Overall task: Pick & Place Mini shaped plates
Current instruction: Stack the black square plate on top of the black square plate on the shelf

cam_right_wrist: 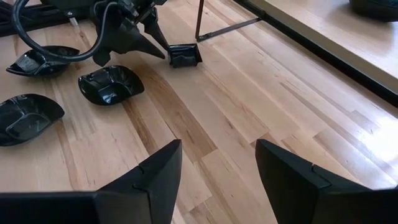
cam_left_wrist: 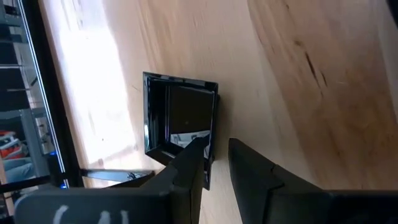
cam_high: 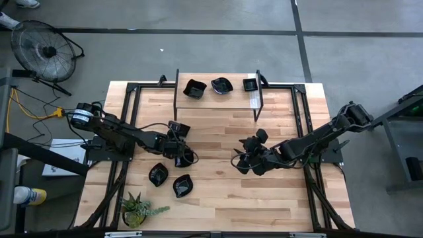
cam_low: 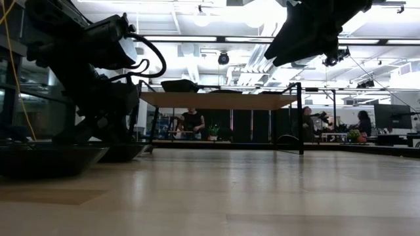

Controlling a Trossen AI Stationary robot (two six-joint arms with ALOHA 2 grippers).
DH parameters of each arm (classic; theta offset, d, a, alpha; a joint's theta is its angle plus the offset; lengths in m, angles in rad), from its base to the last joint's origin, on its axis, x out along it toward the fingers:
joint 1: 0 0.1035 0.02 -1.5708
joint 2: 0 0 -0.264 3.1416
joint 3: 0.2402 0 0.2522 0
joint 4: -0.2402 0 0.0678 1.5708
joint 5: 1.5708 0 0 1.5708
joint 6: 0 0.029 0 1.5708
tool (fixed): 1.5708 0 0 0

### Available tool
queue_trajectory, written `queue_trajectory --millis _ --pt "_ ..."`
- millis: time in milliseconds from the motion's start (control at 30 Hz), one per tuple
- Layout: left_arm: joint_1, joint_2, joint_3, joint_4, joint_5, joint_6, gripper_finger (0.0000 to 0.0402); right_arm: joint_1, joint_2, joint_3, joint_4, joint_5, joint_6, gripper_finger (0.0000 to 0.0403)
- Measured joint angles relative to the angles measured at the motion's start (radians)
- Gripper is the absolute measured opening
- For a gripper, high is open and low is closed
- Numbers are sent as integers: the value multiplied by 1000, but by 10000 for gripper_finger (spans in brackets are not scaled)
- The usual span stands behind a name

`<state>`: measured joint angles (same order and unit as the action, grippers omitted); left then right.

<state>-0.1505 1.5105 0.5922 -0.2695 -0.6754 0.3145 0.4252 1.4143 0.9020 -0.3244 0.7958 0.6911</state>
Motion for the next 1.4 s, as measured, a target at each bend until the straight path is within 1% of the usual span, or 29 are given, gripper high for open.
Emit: queue_trajectory --millis 133,567,867,1167,1400 --pt "0 0 0 17 0 21 72 0 0 0 0 2 0 201" --pt "1 8 -1 17 12 22 72 0 0 0 0 9 -4 200" --pt "1 29 -1 39 -27 39 72 0 0 0 0 10 -11 200" --pt "8 34 -1 43 -26 48 72 0 0 0 1 17 -12 200" --pt "77 33 0 46 38 60 72 0 0 0 1 15 -11 200"
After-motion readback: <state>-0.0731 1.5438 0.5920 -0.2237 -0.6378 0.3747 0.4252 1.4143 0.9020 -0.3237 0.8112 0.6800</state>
